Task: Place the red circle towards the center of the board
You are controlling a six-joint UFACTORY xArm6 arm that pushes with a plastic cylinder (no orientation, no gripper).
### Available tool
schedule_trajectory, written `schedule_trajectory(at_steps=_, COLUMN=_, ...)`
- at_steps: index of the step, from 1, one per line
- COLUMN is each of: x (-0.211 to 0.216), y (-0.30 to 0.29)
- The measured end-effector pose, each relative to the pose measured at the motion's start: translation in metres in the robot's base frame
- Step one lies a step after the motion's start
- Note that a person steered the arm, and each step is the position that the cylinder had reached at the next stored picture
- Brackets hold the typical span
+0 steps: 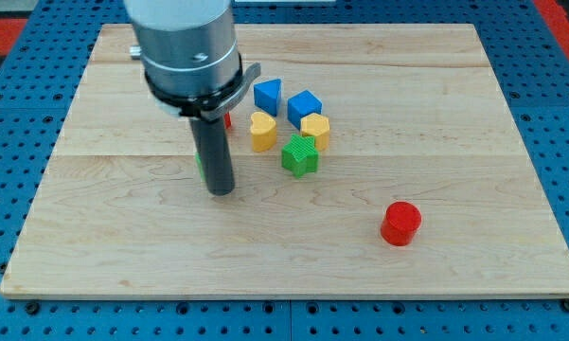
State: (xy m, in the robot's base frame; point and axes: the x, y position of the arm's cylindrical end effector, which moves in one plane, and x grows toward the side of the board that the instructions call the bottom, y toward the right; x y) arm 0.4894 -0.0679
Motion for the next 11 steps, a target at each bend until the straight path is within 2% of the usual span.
schedule_trajectory(at_steps=1, x=0.027, y=0.085)
schedule_trajectory(at_steps=2, x=0.025, y=0.204)
schedule_trajectory(at_steps=3, x=0.046, y=0.259)
schedule_trajectory(at_steps=5, x=0.098, y=0.232)
schedule_trajectory(at_steps=6, x=0.109, y=0.268)
schedule_trajectory(at_steps=7, x=0.129, y=0.239)
schedule_trajectory(at_steps=9, x=0.089, y=0.126)
schedule_trajectory(at_steps=10, x=0.077, y=0.096)
schedule_trajectory(at_steps=11, x=0.11, y=0.102)
